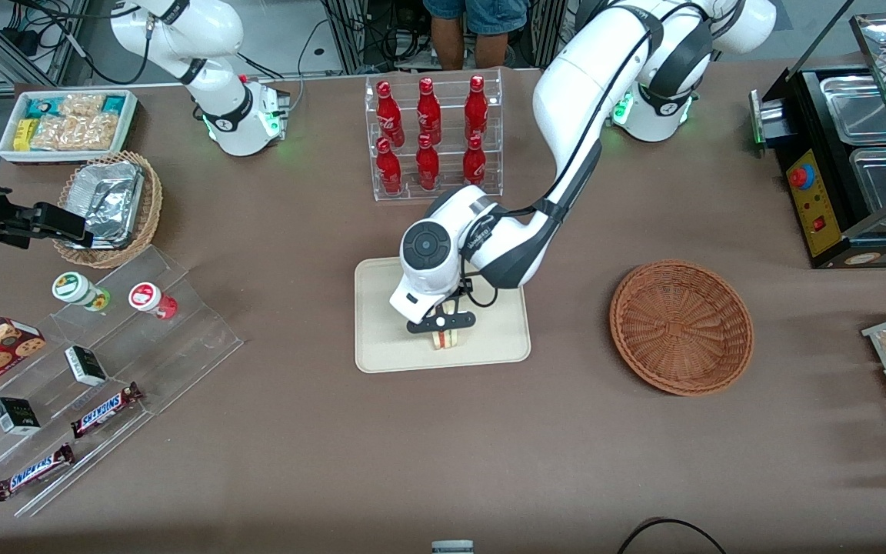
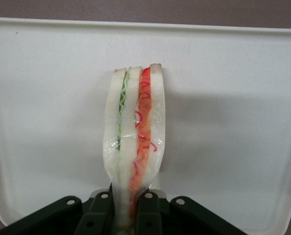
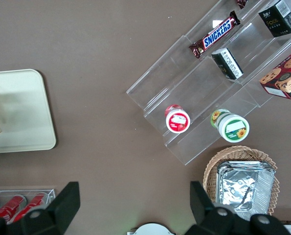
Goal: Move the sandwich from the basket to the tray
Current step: 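Lower the sandwich onto the tray and open the left gripper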
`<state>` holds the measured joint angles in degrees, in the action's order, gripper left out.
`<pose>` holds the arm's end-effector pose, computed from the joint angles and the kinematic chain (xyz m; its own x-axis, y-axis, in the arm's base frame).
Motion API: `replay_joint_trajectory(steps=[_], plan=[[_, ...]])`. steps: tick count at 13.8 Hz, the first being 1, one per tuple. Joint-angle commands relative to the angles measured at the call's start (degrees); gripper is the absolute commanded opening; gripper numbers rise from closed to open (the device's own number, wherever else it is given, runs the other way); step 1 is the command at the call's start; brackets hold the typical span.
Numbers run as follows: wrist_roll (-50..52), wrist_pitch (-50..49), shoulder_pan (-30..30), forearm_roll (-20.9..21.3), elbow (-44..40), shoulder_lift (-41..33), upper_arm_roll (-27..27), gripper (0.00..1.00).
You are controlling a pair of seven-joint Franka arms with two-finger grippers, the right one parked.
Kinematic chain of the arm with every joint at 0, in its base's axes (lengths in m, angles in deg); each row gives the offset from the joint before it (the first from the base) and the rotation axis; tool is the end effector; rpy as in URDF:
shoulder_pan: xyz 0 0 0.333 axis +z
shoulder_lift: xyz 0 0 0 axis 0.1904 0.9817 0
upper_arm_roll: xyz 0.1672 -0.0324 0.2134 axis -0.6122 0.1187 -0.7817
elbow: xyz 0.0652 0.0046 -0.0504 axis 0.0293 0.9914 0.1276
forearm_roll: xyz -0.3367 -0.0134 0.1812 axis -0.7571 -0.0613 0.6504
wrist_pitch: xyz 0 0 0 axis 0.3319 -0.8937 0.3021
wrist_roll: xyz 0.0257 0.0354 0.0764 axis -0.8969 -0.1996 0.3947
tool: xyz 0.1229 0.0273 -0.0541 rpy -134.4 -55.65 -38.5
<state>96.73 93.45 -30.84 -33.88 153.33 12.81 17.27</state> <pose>0.4907 -0.5110 0.1951 0.9854 0.1120 -0.1282 0.1100 -0.9937 -0.0223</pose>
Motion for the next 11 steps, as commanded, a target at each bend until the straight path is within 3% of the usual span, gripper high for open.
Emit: replay_joint_trajectory(steps=[1,2,3,4,11], plan=[[1.7,0.4,-0.7,1.0,-0.9,1.1,-0.5,0.00],[1.8,0.8,-0.7,0.9,-0.9,1.2,-0.5,0.31],[1.4,1.0,-0.6,0.9,-0.9,1.2,-0.5,0.85],[0.9,1.0,-0.6,0.7,-0.9,1.2,-0.5,1.00],[0.8,-2.7,0.0,0.6,-1.5,-3.9,-0.5,1.00]])
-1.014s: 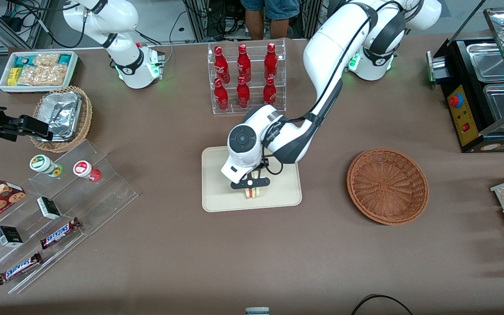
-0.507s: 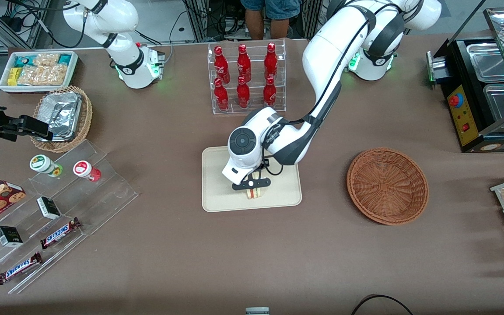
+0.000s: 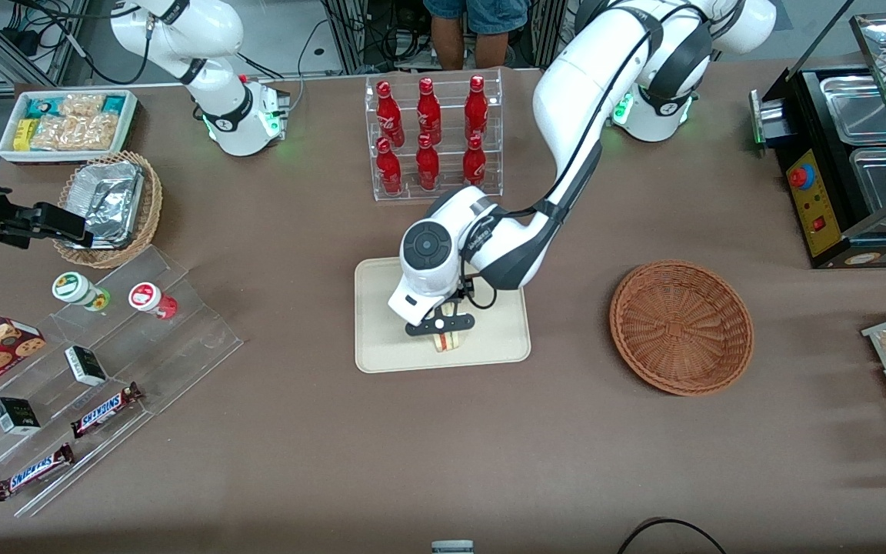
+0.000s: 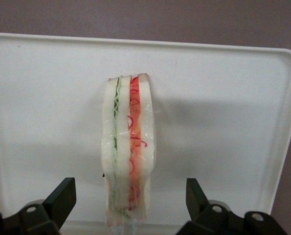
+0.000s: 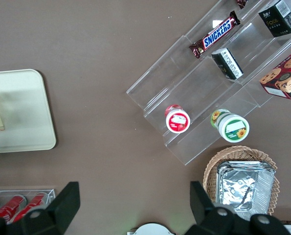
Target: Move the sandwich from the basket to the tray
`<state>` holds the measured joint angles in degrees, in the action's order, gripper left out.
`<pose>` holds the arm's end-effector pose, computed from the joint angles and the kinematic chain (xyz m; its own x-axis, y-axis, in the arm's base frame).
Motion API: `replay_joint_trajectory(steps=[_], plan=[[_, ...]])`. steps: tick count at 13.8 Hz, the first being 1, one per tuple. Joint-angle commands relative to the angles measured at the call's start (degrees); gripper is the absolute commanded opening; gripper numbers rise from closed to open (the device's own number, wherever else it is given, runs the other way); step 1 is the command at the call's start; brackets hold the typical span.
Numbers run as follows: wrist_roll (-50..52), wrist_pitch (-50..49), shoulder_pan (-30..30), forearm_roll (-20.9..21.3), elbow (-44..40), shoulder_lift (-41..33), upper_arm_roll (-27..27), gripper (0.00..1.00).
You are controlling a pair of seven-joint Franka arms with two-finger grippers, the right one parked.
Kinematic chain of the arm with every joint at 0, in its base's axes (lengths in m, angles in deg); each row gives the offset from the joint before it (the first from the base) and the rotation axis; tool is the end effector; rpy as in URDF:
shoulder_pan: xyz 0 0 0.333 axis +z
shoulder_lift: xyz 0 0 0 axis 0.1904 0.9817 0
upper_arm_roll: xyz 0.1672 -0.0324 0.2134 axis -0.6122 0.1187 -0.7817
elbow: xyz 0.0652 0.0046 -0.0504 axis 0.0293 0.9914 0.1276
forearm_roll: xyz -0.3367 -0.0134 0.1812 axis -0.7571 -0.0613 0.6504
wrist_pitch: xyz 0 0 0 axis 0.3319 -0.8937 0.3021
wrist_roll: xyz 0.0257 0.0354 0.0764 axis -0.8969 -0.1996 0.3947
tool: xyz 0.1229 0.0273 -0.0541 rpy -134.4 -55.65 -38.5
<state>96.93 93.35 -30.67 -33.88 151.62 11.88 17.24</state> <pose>0.4994 -0.5148 0.2199 0.9881 0.1172 -0.1000 0.1189 -0.9928 0.0112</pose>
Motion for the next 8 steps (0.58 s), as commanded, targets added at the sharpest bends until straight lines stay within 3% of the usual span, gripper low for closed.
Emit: replay_joint_trajectory(steps=[1,4,8], plan=[[0.5,-3.6,0.0,0.3,0.3,-4.2,-0.4,1.00],[-9.3,-7.1,1.6,0.9,1.0,-8.3,-0.6,1.00],[-12.1,-15.3,9.4,0.0,2.4,-14.2,-0.3,1.00]])
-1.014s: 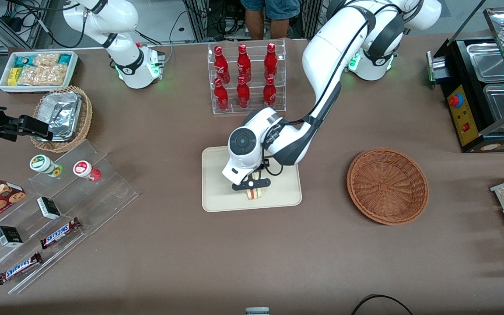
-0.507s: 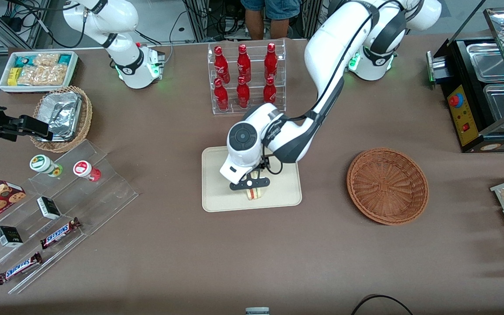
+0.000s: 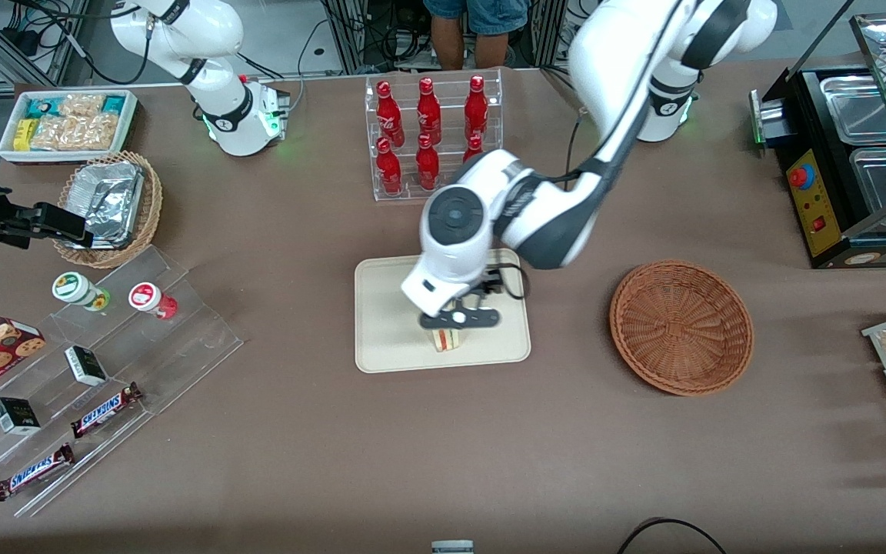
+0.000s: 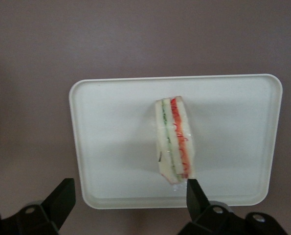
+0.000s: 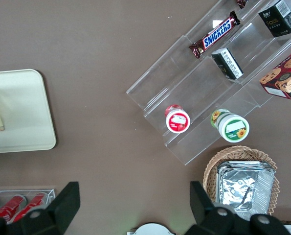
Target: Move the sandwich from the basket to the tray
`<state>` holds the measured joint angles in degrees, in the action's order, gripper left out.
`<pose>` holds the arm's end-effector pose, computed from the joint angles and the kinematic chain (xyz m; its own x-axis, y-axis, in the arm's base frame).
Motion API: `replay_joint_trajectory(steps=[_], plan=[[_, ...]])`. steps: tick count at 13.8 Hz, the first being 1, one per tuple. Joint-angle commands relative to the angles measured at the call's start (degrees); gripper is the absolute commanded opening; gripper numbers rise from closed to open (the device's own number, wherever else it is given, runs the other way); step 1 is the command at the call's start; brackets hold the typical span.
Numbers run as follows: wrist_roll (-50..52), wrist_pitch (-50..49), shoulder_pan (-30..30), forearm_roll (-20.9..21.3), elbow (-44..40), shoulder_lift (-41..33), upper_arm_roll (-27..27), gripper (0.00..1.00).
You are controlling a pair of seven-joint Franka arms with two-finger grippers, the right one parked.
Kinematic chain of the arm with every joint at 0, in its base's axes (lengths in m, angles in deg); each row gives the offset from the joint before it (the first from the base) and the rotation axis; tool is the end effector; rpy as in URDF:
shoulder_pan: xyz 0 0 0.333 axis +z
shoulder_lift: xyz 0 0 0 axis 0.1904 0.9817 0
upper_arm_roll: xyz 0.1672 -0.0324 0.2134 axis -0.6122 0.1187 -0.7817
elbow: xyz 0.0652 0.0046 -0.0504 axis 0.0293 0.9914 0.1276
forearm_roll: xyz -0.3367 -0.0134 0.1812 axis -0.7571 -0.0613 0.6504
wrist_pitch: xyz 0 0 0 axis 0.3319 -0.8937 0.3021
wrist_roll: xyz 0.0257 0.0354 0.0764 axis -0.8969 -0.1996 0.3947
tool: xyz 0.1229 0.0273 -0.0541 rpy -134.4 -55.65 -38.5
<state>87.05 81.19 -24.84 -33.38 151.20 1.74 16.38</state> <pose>0.5400 -0.4429 0.3313 0.9942 0.0434 -0.0983 0.0424 -0.9990 -0.0122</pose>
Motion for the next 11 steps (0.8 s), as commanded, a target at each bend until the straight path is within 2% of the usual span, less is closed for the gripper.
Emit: replay_joint_trajectory(steps=[1,3,7,11], plan=[[-4.5,-3.4,5.9,-0.6,4.6,-5.9,0.7,1.00],[-10.3,-3.2,10.0,-1.7,10.1,-10.3,0.6,1.00],[-23.3,-4.3,18.7,-1.7,16.0,-16.1,0.6,1.00],[-32.1,-8.6,25.9,-1.7,17.2,-19.4,0.4,1.00]])
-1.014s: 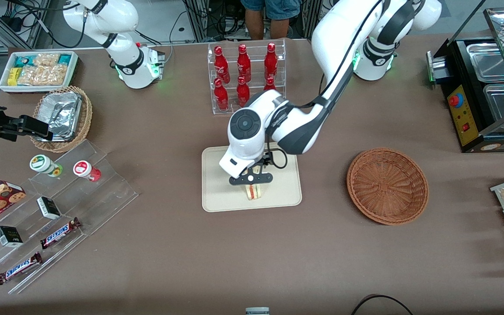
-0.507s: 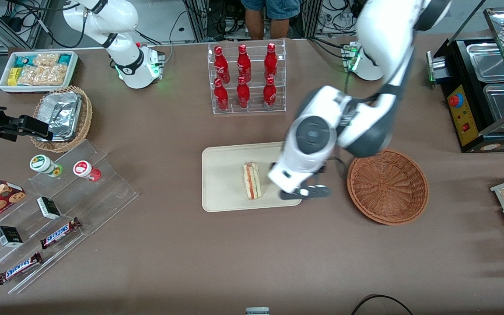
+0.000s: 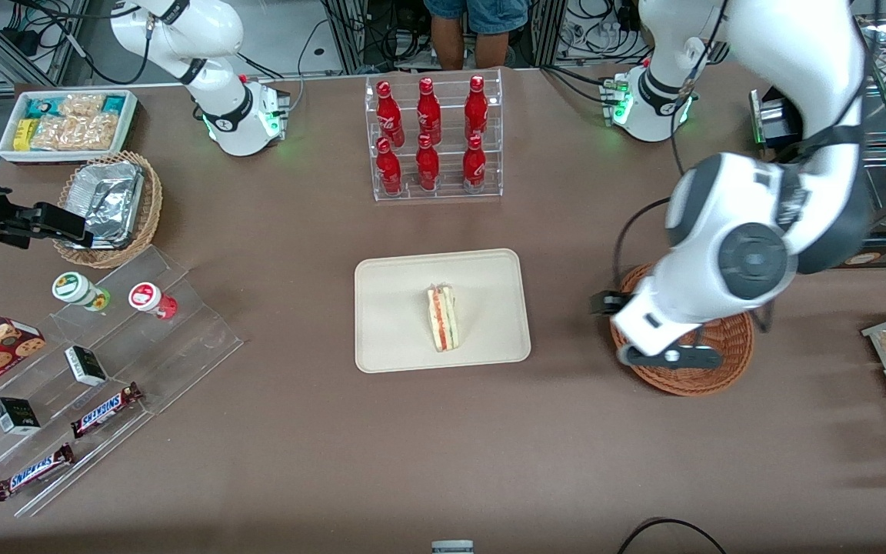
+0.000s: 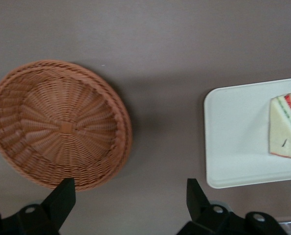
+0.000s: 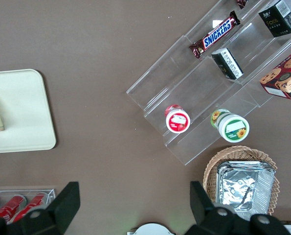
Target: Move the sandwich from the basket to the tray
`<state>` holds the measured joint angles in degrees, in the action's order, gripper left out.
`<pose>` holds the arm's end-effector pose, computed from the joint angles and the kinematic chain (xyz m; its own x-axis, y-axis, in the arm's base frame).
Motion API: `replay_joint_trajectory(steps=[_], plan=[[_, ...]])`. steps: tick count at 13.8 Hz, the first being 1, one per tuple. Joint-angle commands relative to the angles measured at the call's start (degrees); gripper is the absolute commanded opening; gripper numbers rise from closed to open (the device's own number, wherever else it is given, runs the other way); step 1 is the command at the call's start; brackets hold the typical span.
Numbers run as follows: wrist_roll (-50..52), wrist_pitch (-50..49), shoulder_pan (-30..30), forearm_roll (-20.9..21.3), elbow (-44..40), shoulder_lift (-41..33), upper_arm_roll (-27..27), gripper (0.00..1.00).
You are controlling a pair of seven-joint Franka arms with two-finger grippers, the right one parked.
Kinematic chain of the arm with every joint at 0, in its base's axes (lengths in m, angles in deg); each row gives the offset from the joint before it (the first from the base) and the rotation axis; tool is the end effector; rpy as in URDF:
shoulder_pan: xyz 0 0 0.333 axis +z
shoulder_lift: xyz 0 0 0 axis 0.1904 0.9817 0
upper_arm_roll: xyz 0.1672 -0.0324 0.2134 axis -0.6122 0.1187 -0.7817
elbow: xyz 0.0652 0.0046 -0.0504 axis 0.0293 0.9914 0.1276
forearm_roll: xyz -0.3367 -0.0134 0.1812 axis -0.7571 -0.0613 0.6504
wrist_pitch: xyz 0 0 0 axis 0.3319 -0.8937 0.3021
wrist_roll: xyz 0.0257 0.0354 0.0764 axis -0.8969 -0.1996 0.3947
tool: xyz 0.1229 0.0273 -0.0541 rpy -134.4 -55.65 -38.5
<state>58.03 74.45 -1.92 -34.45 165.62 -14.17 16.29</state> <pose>0.6055 -0.1860 0.3943 0.9809 -0.0725 -0.1807 -0.0708 -0.9974 0.0157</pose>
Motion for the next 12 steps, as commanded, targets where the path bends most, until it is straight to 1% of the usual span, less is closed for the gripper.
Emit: replay_joint_trajectory(steps=[1,2,5,7,10,12], plan=[[-3.9,-2.6,4.0,-0.6,3.6,-4.5,0.4,1.00],[-4.2,-3.0,5.3,-0.6,4.8,-6.2,0.4,1.00],[-4.1,-3.3,6.1,0.1,10.3,-12.6,0.3,1.00],[-4.1,-3.3,7.7,0.3,13.5,-16.2,-0.1,1.00],[-4.2,-5.2,9.2,0.5,15.1,-20.1,-0.3,1.00],[-4.3,-6.3,9.3,0.6,15.0,-20.9,-0.5,1.00]])
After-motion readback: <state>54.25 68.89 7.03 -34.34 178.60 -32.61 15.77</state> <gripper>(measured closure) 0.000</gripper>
